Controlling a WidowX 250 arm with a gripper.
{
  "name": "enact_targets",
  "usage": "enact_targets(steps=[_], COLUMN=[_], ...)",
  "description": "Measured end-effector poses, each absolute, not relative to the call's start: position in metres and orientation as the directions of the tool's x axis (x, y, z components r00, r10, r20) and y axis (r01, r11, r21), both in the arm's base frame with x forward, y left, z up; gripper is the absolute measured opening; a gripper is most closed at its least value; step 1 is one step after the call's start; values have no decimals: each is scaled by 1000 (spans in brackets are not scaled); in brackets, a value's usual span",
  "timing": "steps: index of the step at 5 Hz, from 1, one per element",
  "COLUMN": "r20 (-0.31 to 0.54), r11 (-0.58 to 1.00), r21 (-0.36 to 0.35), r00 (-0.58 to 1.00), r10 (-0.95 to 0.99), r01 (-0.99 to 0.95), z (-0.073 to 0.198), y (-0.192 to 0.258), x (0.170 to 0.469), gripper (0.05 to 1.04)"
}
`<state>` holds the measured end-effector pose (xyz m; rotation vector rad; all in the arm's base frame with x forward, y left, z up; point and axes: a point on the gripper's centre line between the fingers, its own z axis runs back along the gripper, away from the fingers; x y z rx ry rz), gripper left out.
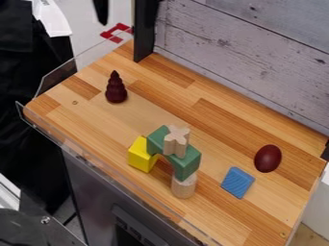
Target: Toma el pino marron y lo coloca sobre el lado izquierdo de la mesa
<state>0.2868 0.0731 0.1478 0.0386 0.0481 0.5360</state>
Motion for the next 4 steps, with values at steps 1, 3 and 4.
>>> enact_targets(steps=[1,3,4], r20=[-48,-93,-135], r11=[914,934,934], r21=[45,60,57], r00=[913,930,924], r10=[406,356,358], r01=[-404,-352,-354], z=[160,158,148], y=[37,3,0], x=[279,250,242], gripper=[999,999,999])
